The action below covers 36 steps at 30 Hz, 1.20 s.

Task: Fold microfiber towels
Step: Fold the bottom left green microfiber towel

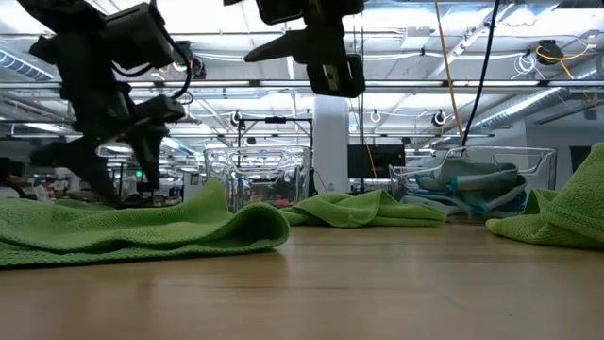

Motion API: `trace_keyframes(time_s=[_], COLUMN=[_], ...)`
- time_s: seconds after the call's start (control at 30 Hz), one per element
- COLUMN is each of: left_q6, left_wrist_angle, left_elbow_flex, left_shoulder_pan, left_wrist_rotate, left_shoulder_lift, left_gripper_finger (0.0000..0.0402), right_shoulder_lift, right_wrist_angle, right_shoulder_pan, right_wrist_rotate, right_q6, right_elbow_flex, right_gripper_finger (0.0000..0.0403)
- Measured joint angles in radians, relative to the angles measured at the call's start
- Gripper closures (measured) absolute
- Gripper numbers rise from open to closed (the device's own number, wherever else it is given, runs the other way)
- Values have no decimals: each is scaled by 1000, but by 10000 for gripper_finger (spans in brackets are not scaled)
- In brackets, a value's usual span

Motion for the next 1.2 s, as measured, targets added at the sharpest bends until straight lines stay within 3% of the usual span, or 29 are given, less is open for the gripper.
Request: trace_keyframes(time_s=[0.53,0.87,1.2], left_q6=[53,61,-105], left_wrist_angle=[135,105,-22], left_elbow_flex=[0,0,0], left_shoulder_pan=[19,-8,-119], left_wrist_rotate=[25,19,-83], left_shoulder_lift=[150,145,1], left_gripper_finger=[222,385,397], right_shoulder_lift=[2,2,2], right_wrist_angle=[-33,-65,-86], right_shoulder_pan=[-19,-19,-19], right_wrist_rotate=[-2,-4,-3], right_q6=[-46,-57,-77], right_elbow_flex=[0,0,0], right_gripper_finger=[239,239,239])
